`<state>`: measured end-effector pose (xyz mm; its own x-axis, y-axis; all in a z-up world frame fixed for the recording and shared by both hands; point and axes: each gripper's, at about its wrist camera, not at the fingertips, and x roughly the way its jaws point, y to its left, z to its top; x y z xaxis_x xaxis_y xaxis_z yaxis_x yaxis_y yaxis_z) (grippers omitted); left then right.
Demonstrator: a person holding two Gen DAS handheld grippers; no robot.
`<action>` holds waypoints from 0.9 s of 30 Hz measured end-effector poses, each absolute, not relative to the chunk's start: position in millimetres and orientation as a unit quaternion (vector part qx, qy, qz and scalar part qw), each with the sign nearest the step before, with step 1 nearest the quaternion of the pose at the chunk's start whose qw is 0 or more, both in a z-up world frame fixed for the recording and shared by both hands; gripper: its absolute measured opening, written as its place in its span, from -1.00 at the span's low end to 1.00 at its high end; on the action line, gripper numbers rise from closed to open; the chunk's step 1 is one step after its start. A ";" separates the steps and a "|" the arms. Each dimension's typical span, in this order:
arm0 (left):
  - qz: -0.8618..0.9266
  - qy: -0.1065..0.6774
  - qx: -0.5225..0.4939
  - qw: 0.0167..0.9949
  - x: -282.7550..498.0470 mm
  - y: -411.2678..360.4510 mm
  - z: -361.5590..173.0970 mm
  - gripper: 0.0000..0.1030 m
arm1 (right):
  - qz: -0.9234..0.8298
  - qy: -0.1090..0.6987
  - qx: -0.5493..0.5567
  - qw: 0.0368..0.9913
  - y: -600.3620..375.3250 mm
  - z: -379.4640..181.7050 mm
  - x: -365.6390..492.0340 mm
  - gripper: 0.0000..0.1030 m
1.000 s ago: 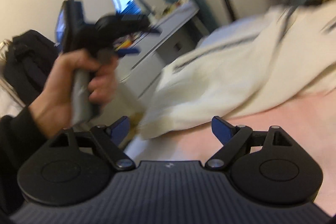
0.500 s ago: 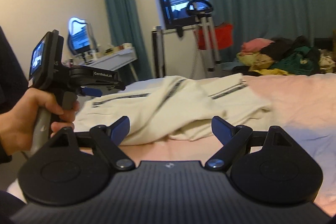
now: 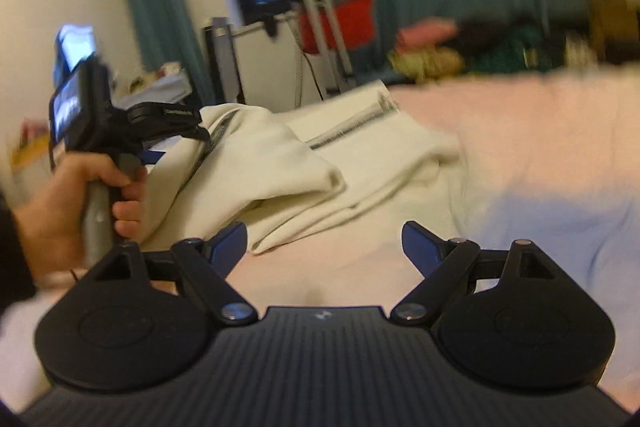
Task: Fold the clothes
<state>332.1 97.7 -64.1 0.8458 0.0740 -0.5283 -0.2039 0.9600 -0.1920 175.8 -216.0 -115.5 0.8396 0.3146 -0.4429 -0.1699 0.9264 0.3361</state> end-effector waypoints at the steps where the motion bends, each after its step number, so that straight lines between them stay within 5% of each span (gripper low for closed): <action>1: 0.070 0.261 -0.123 0.955 344.4 94.8 -64.7 0.35 | 0.127 0.260 0.167 0.943 -223.7 -123.0 182.7 0.67; 3: 0.054 0.261 -0.123 0.956 369.9 87.4 -63.1 0.16 | 0.116 0.272 0.192 0.936 -231.8 -135.1 196.2 0.67; 7: 0.039 0.262 -0.095 0.960 395.3 68.3 -54.8 -0.86 | 0.093 0.289 0.206 0.930 -237.0 -157.7 213.0 0.67; 17: -0.040 0.171 -0.017 0.984 232.8 41.5 -52.7 -0.91 | 0.092 0.271 0.194 0.938 -231.6 -154.4 200.2 0.67; 27: -0.050 0.283 -0.074 0.955 104.4 49.9 -86.6 -0.95 | 0.111 0.243 0.170 0.948 -220.0 -125.3 158.9 0.67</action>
